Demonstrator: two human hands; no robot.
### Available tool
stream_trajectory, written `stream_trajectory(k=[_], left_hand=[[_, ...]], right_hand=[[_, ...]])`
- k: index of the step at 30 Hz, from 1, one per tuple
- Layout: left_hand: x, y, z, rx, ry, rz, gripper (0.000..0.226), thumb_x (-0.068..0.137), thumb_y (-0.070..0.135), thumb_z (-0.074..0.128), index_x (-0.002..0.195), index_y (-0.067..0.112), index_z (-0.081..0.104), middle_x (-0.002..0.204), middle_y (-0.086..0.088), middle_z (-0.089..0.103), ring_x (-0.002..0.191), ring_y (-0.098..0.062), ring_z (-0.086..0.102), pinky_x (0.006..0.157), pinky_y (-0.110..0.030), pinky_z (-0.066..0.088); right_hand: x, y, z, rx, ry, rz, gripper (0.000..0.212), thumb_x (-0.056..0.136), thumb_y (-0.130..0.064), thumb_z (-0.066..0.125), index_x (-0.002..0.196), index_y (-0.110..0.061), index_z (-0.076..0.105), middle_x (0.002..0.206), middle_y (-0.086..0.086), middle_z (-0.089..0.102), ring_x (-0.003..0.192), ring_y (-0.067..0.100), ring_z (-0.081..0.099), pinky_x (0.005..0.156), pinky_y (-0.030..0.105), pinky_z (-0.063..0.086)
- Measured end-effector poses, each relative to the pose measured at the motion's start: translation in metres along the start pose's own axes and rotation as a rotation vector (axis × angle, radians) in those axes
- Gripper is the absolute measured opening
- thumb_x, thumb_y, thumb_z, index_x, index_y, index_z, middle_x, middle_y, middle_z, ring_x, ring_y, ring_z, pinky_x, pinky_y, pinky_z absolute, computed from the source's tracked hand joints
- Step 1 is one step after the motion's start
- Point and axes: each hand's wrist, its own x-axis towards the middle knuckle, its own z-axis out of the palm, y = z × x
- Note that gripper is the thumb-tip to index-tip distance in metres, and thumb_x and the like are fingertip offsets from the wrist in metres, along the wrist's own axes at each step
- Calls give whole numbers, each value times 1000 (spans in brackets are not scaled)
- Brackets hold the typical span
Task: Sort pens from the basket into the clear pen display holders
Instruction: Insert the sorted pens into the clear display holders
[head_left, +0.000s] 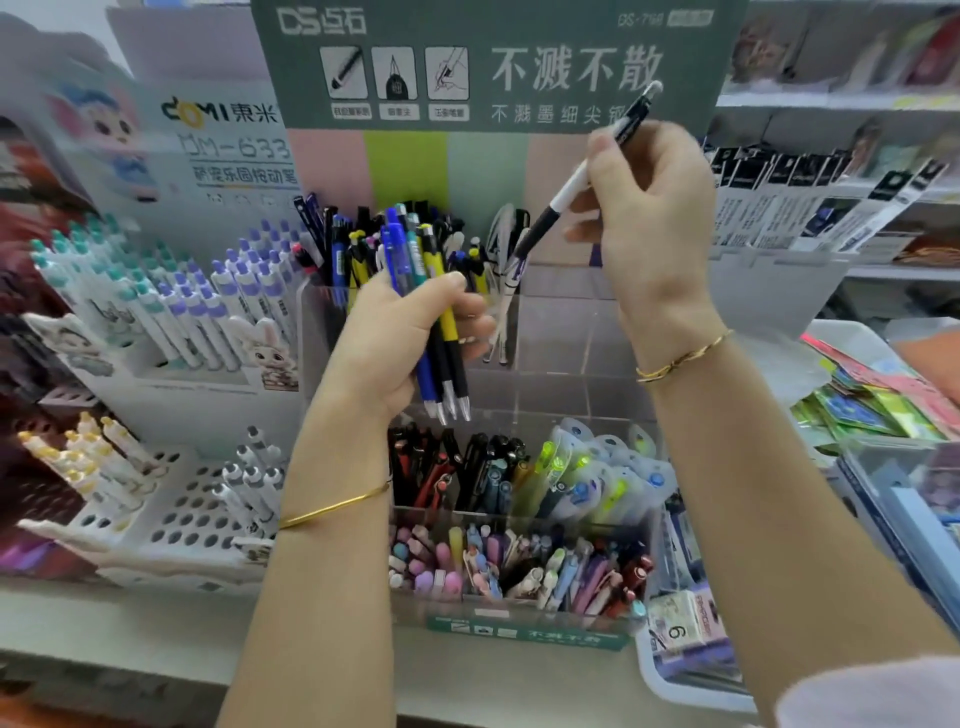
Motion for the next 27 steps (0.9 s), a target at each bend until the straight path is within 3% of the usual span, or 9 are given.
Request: stream_trajectory(k=[2,4,7,9,11,14,16,20,27], left_hand=[[3,1,-7,-10,79,35,9,97,8,54,88,7,51,60,0,63,51,-12,60,51,-28,55],[4,1,-10,0,101,49,12,97,9,55,85,11,50,61,1,60,50,-10,55,51,-27,52],[3,-1,-12,-25,82,35,13,97,10,55,86,12,49,62,2,57,50,-10,54,52,-26,51],[2,-3,-14,-56,65,18,12,97,10,55,86,12,50,63,2,57,51,-10,54,53,-26,51],[2,-3,-15,-74,45,3,12,97,10,54,86,11,49,64,1,57,52,-11,54,53,-27,52],[2,-2,-15,-113,-1,-27,10,97,10,53,88,10,49,65,1,59,53,-11,56,54,-29,53],[1,-1,-13,-147,-42,-37,6,97,9,52,93,7,48,67,0,59,54,-11,57,55,-28,53],[0,1,-7,-197,-81,-64,10,97,9,52,104,7,46,74,-1,57,57,-11,59,55,-27,53],[0,-2,0,-234,-49,-87,4,97,7,52,97,6,48,73,-4,54,56,-12,57,53,-25,53]], right_hand=[[2,5,11,-150,1,-146,10,95,-17,50,86,-16,55,78,-2,60,74,24,65,66,42,55],[1,15,22,-314,-45,-219,14,93,-17,49,93,-7,59,87,2,59,84,25,60,76,39,50],[-3,24,32,-428,-92,-280,16,92,-10,50,104,-2,57,88,0,53,81,17,48,73,36,43],[-5,21,35,-529,-119,-315,35,91,-8,53,126,-10,50,86,-5,50,82,17,47,66,34,41],[-4,19,38,-667,-130,-341,46,90,-9,55,135,-16,44,83,-7,48,88,21,48,63,36,41],[-4,21,40,-767,-112,-364,29,93,-19,54,121,-14,54,83,-1,54,95,26,48,65,34,37],[-2,21,39,-833,-83,-368,24,93,-27,56,113,-14,58,99,5,59,101,27,48,69,29,33],[10,17,36,-922,-165,-207,27,91,-34,59,112,-16,60,117,7,52,112,28,44,80,32,36],[18,13,41,-951,-244,-92,29,90,-36,61,109,-14,62,117,8,54,114,31,45,85,37,40]])
